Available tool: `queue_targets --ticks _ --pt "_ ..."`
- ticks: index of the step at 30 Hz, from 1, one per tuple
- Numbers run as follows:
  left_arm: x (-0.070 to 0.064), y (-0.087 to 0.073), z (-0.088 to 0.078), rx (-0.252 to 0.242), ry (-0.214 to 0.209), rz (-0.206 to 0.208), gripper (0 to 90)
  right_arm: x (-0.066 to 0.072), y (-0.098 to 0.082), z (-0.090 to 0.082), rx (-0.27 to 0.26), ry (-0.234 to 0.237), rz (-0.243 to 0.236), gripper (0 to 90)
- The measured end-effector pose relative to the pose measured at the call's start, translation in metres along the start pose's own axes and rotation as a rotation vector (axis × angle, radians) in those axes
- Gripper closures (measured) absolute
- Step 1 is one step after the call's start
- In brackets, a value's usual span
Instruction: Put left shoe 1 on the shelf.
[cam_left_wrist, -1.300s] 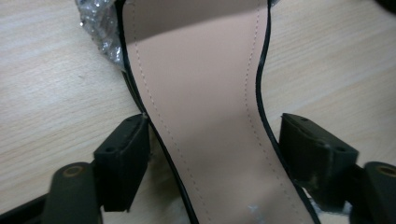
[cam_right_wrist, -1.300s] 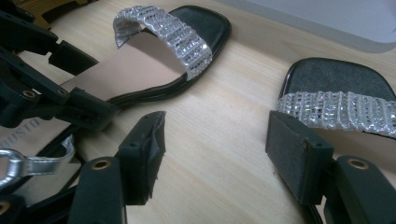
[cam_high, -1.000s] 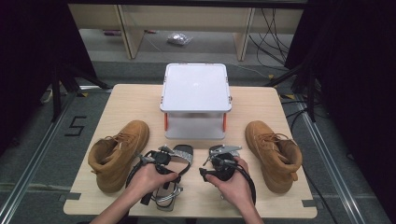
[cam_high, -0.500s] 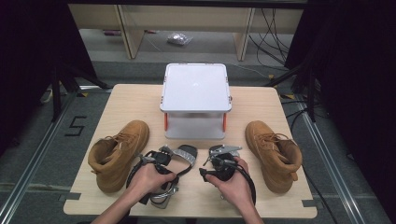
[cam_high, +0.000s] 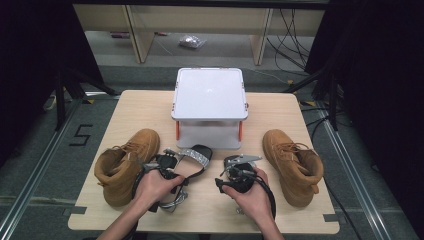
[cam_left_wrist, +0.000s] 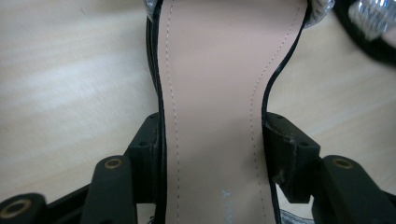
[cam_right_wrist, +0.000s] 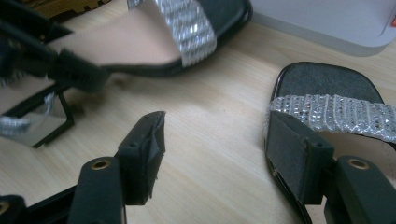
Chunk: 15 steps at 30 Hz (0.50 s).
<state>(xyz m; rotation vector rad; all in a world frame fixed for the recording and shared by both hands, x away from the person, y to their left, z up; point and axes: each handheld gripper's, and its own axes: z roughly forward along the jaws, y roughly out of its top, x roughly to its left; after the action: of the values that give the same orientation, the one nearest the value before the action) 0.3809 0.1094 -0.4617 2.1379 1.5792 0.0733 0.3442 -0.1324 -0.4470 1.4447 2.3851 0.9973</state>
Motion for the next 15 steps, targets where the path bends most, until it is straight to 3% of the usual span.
queue_targets --ticks 5,6,7,10,15 --pt "0.007 0.019 -0.003 -0.042 0.004 -0.025 44.0 0.000 0.000 0.000 -0.003 -0.001 -0.003 38.2" --pt "0.009 0.028 -0.002 -0.092 0.007 -0.044 44.0 0.000 0.001 0.001 0.001 0.014 -0.009 38.2" --pt "0.009 0.028 -0.002 -0.092 0.007 -0.044 44.0 0.000 0.001 0.001 0.001 0.014 -0.009 38.2" --pt "0.013 0.049 -0.001 -0.131 0.021 -0.074 44.0 0.000 0.000 0.002 0.001 0.008 -0.010 38.2" --pt "0.016 0.064 0.005 -0.178 0.032 -0.102 44.0 -0.001 0.000 0.001 -0.003 0.005 -0.008 38.2"
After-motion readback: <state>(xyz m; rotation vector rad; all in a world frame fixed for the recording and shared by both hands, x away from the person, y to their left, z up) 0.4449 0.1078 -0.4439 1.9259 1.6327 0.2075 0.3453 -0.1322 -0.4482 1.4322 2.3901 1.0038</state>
